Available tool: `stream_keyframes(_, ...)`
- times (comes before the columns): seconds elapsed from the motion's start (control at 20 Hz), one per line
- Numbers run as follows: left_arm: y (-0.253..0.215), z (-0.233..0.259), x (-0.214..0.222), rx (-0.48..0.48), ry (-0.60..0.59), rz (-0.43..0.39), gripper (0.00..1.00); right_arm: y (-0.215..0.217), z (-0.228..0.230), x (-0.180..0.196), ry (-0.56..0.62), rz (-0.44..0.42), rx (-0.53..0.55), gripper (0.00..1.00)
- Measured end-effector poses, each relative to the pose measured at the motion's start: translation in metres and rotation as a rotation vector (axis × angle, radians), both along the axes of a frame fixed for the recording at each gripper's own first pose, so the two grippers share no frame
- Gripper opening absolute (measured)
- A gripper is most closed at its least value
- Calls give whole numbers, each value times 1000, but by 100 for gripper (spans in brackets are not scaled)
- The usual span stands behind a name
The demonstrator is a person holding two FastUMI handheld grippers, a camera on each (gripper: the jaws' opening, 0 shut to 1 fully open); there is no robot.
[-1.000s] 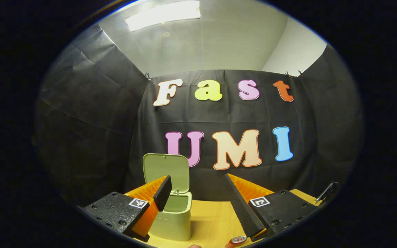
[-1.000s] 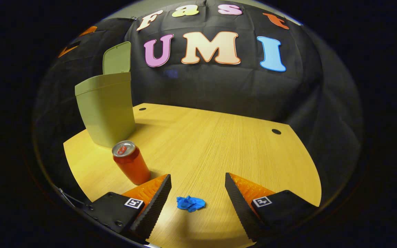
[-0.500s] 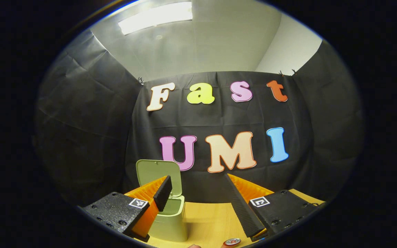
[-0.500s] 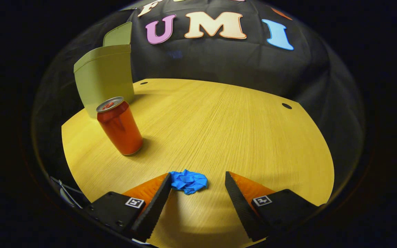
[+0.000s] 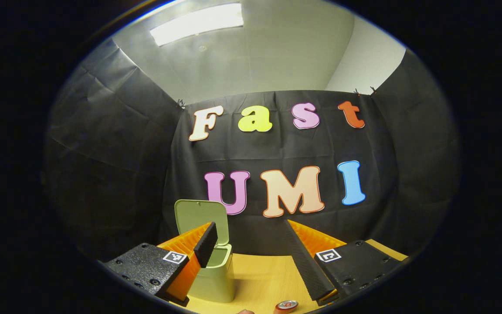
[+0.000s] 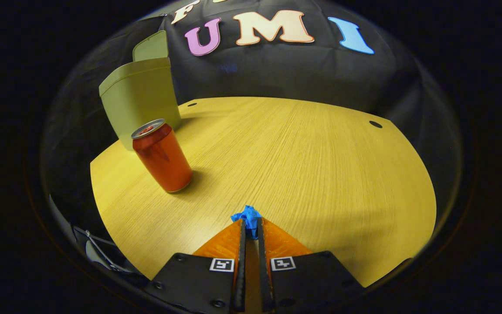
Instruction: Press the lid of the desktop garbage bin to open it, pick up the crumpled paper on the desktop and throw it into the bin, then pick up the pop can on the desktop and drop it into the bin, and finally close the garbage bin lid.
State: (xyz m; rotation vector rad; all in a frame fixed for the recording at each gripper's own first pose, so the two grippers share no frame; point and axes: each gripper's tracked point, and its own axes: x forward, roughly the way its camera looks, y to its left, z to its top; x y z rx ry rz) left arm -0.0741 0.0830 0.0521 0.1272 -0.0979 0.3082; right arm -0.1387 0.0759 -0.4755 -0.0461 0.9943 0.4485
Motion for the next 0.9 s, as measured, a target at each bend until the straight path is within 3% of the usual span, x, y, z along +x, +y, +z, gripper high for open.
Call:
stream_keyframes(0.1,-1,-7,-5,-5,10,15,92,-6,7,5,-31,-3,-6,10)
stream_keyframes(0.25,-2,-15,-8,-22,16,20,92,0,33,22,-80,-14,39,10)
stream_keyframes(0.7,35,-64,13,-71,108,17,92,45,167,131,-386,-75,127,10)
stream_keyframes(0.9,51,-81,18,-90,142,15,92,70,216,161,-491,-64,149,9)
